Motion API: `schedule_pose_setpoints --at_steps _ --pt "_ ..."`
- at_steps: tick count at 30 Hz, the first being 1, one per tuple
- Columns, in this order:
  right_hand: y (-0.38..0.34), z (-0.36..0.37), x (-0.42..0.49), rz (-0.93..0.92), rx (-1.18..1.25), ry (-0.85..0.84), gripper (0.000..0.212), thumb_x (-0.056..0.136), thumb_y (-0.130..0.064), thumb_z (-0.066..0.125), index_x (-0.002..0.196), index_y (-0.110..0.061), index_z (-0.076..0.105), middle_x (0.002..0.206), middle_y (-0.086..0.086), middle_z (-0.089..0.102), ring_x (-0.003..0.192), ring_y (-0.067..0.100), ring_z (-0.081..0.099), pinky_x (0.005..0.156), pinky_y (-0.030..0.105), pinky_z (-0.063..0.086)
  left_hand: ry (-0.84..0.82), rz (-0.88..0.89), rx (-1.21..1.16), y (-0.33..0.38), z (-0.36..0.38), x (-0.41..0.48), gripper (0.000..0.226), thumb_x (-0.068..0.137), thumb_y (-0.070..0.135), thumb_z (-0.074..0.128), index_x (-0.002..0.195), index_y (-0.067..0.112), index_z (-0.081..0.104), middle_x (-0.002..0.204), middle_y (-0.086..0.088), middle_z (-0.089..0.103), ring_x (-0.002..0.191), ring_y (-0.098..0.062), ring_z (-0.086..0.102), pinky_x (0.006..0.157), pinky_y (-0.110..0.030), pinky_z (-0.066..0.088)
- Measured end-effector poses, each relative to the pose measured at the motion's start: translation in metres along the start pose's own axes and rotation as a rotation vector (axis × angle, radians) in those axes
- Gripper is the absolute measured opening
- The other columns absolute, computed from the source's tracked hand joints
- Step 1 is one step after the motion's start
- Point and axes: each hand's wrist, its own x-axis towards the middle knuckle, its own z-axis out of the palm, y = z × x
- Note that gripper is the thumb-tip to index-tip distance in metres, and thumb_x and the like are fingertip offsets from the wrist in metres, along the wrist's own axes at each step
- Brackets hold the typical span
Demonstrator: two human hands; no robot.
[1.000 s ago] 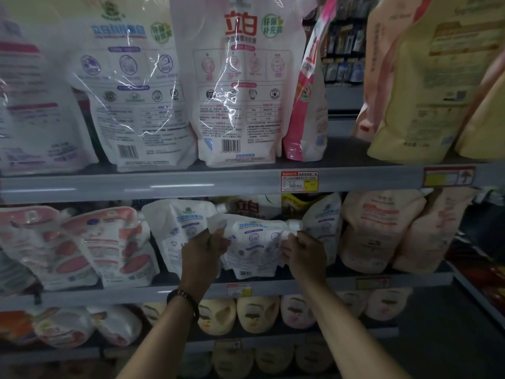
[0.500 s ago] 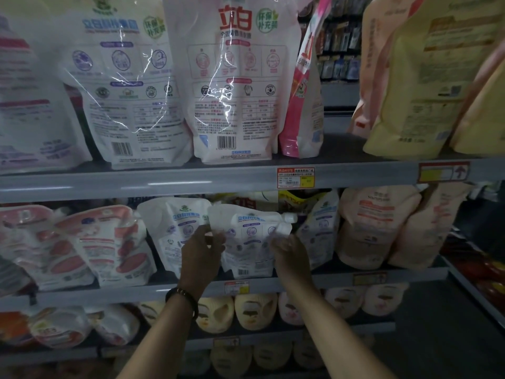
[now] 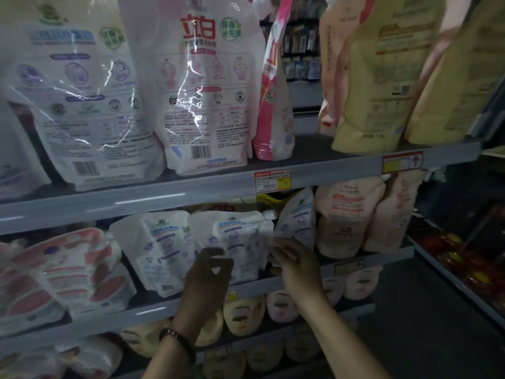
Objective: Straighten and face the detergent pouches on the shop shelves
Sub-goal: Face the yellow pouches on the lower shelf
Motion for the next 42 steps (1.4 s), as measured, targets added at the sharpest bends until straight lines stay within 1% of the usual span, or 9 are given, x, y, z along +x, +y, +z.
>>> schedule_pose_setpoints --at_steps 8,14,17,20,23,28,33,38,42 --pt "-0.012 -0.061 -0.003 -0.016 0.037 0.202 0.028 0.097 -0.010 0.071 0.092 -0.035 0.083 0.102 -0.003 0.081 0.104 0.028 0.075 0.097 0.061 0.058 -0.170 0.038 0.020 0.015 0.060 -0.022 0.013 0.100 0.022 0.067 0.098 0.034 0.072 0.102 0.008 0.076 0.099 -0.018 0.075 0.091 -0.048 0.061" --pt "-0.020 -0.100 0.020 -0.043 0.045 0.128 0.021 0.089 -0.035 0.070 0.106 -0.033 0.082 0.113 -0.009 0.079 0.112 0.019 0.072 0.105 0.056 0.055 -0.199 0.105 0.024 0.052 0.114 -0.022 0.018 0.100 0.021 0.065 0.104 0.038 0.070 0.100 0.009 0.077 0.093 -0.015 0.075 0.085 -0.044 0.062" --pt "-0.024 -0.126 0.038 -0.013 0.078 0.082 0.019 0.103 -0.016 0.066 0.097 -0.026 0.081 0.097 -0.012 0.081 0.100 0.018 0.074 0.097 0.041 0.058 -0.211 0.129 0.034 0.078 0.143 -0.018 0.021 0.102 0.028 0.064 0.111 0.046 0.065 0.106 0.011 0.073 0.096 -0.014 0.074 0.084 -0.043 0.063" --pt "-0.025 -0.152 0.059 0.000 0.045 0.058 0.014 0.103 -0.009 0.062 0.102 -0.010 0.076 0.093 0.001 0.079 0.097 0.030 0.073 0.097 0.050 0.057 -0.182 0.175 0.051 0.099 0.169 0.000 0.031 0.104 0.030 0.064 0.131 0.044 0.059 0.117 0.007 0.072 0.102 -0.018 0.072 0.090 -0.044 0.063" --pt "-0.027 -0.175 0.076 0.031 0.032 0.027 0.013 0.096 -0.023 0.068 0.107 -0.025 0.075 0.108 0.001 0.078 0.106 0.027 0.072 0.097 0.053 0.059 -0.139 0.178 0.034 0.115 0.191 0.019 0.048 0.097 0.040 0.066 0.144 0.040 0.052 0.121 0.005 0.073 0.106 -0.020 0.073 0.097 -0.048 0.060" --pt "-0.035 -0.209 0.093 -0.018 0.006 -0.067 0.052 0.072 -0.054 0.068 0.114 -0.024 0.077 0.111 -0.007 0.079 0.109 0.018 0.072 0.097 0.048 0.060 -0.140 0.124 0.048 0.124 0.221 0.038 0.062 0.089 0.057 0.065 0.146 0.038 0.049 0.132 0.005 0.069 0.117 -0.022 0.070 0.104 -0.054 0.055" --pt "-0.034 -0.234 0.106 -0.066 -0.025 -0.133 0.020 0.097 -0.026 0.072 0.117 -0.027 0.079 0.117 -0.011 0.079 0.114 0.011 0.072 0.104 0.052 0.056 -0.103 0.061 -0.021 0.126 0.253 0.049 0.036 0.095 0.045 0.069 0.125 0.026 0.059 0.119 0.001 0.073 0.112 -0.021 0.069 0.104 -0.056 0.055" --pt "-0.028 -0.251 0.106 -0.046 -0.019 -0.162 0.022 0.099 -0.019 0.070 0.117 -0.029 0.078 0.116 -0.014 0.079 0.115 0.010 0.071 0.107 0.049 0.054 -0.026 0.213 0.001 0.128 0.274 0.051 0.053 0.098 0.048 0.069 0.145 0.038 0.047 0.129 0.015 0.068 0.120 -0.002 0.064 0.101 -0.030 0.053" --pt "-0.030 -0.258 0.105 -0.033 -0.027 -0.181 0.025 0.098 -0.017 0.070 0.120 -0.029 0.076 0.116 -0.017 0.078 0.114 0.006 0.071 0.105 0.041 0.055 0.000 0.294 -0.168 0.131 0.284 0.055 0.068 0.099 0.016 0.073 0.154 0.029 0.036 0.135 0.020 0.062 0.113 0.017 0.062 0.085 -0.007 0.053"
